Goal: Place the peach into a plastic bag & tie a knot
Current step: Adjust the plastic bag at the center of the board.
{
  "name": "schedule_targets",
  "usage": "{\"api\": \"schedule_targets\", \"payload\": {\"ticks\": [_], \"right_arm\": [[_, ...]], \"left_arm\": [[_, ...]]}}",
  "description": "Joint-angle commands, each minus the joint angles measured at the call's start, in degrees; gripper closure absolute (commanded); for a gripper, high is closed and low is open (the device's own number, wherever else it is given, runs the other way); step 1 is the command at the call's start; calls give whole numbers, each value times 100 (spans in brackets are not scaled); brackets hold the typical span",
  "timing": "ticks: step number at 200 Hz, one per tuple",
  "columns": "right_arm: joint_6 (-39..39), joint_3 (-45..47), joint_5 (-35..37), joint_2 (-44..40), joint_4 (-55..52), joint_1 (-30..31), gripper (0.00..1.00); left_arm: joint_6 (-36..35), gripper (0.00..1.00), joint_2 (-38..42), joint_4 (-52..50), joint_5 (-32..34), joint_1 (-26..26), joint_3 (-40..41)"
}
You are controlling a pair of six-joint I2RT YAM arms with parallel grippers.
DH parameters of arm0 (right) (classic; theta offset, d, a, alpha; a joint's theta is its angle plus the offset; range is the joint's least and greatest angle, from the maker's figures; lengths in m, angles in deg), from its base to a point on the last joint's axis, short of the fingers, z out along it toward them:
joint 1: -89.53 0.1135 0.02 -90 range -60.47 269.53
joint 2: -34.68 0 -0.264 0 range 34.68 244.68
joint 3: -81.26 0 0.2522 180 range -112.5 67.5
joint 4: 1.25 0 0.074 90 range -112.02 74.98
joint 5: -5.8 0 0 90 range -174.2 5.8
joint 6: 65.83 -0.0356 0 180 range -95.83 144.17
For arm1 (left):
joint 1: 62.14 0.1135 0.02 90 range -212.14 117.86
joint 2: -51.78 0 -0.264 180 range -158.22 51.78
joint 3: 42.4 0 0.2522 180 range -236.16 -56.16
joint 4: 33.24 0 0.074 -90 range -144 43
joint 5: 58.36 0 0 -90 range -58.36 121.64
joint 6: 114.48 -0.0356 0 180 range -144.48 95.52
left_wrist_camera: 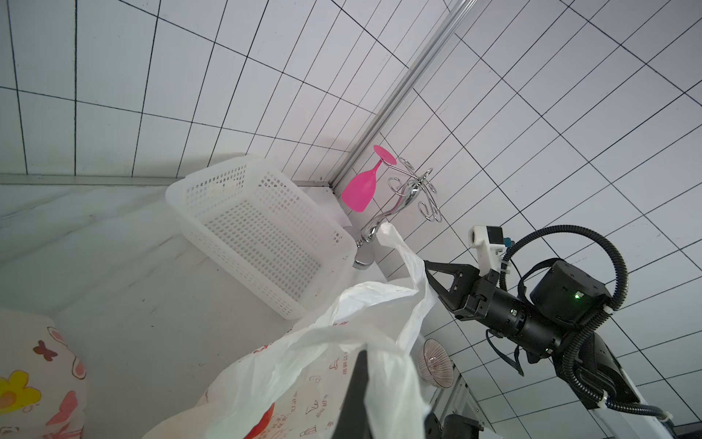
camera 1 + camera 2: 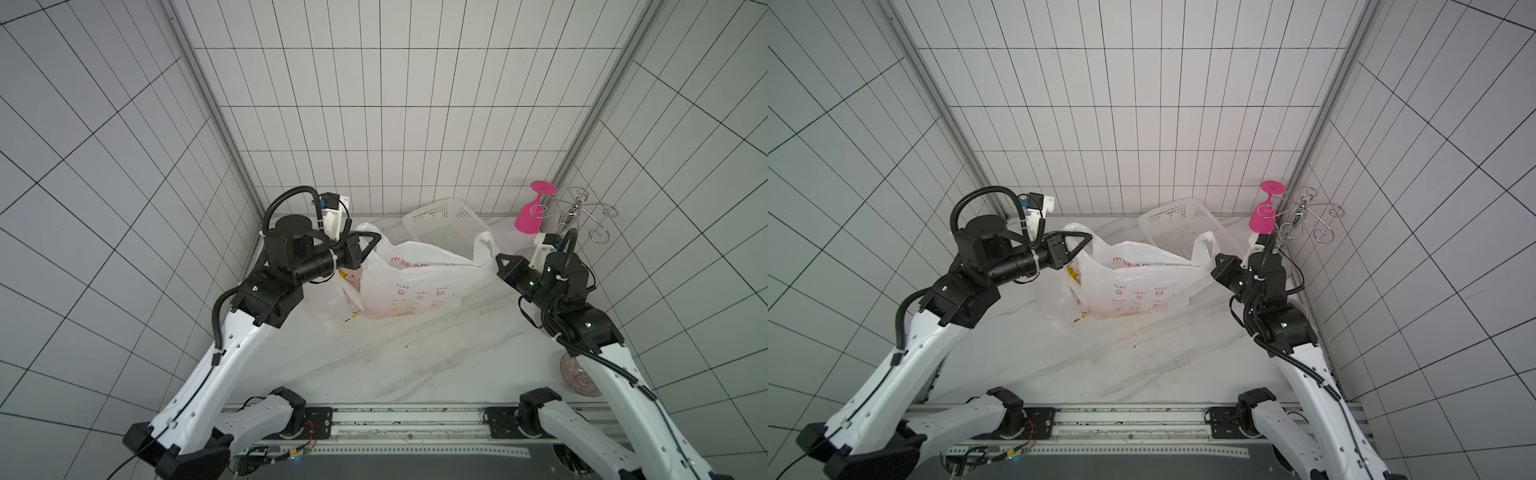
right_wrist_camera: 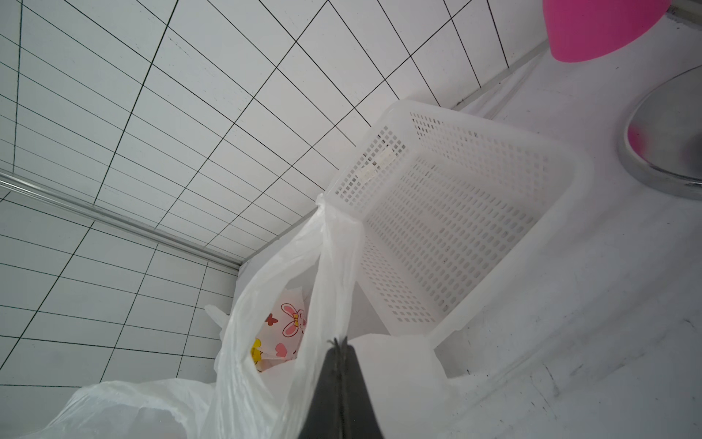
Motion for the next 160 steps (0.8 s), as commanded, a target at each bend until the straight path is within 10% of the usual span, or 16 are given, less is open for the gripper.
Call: {"api": "schedule_targets", "payload": {"ticks": [1, 124, 160], "right_arm": [[-215, -576, -117, -201, -132, -54, 100], [1195, -352, 170, 1153, -112, -333, 100], [2215, -1335, -464, 1208, -1175, -459, 64]], "left_arm": [[325, 100, -142, -907, 374, -85, -168], [-309, 100, -3120, -725, 187, 4, -1524], [-337, 100, -3271, -842, -20, 21, -2050]]}}
